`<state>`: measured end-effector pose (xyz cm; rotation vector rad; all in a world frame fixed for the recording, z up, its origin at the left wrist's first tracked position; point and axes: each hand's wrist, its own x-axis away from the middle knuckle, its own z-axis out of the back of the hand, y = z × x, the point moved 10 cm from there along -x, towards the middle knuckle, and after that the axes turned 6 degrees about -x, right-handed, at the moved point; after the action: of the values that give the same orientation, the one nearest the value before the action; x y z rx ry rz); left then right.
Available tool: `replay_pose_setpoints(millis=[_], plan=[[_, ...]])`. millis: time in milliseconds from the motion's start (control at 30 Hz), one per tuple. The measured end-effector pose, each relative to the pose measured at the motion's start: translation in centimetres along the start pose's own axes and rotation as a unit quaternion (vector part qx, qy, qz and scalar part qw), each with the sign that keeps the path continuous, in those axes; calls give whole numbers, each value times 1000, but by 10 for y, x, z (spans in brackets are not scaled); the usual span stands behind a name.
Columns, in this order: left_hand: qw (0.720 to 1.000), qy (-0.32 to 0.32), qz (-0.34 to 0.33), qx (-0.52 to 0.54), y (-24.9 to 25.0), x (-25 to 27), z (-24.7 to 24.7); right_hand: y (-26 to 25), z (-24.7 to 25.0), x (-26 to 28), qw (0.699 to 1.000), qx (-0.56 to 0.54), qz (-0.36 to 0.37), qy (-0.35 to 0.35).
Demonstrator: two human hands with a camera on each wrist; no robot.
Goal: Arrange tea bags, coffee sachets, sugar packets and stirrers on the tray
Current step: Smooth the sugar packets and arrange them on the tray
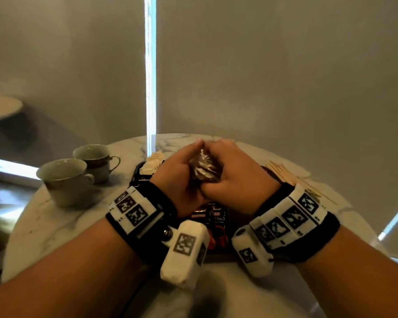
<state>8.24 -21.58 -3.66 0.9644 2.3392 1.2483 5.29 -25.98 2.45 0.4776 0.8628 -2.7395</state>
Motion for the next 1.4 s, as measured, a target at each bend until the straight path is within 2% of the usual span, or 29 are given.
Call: replay_pose_setpoints(millis=[100, 200, 333, 500, 700, 933, 1067, 1233, 1300, 1400], plan=[[1000, 6, 13, -20, -2, -3, 9, 9, 6, 6, 994, -105, -24, -9], [998, 18, 24, -56, -7, -5, 17, 24, 14, 8, 986, -163, -41, 5], [995, -28, 42, -83, -17, -4, 10, 35, -2, 14, 969, -239, -53, -45], [994, -42, 44, -92, -24, -5, 7, 40, 10, 18, 974, -223, -24, 29], [993, -55, 53, -88, -29, -4, 1, 41, -3, 24, 972, -232, -38, -23], [990, -59, 79, -104, -32, -1, -1, 45, 8, 23, 973, -227, -22, 41], [987, -81, 97, -103, -34, 0, -2, 47, 8, 23, 978, -204, -22, 39], [994, -54, 57, -81, -27, -1, -2, 44, 4, 27, 975, -221, -24, -1], [997, -32, 36, -65, -22, -4, 3, 49, 5, 26, 967, -252, -31, 17], [998, -22, 5, -66, -14, -7, 7, 59, 9, 23, 949, -304, -25, 83]])
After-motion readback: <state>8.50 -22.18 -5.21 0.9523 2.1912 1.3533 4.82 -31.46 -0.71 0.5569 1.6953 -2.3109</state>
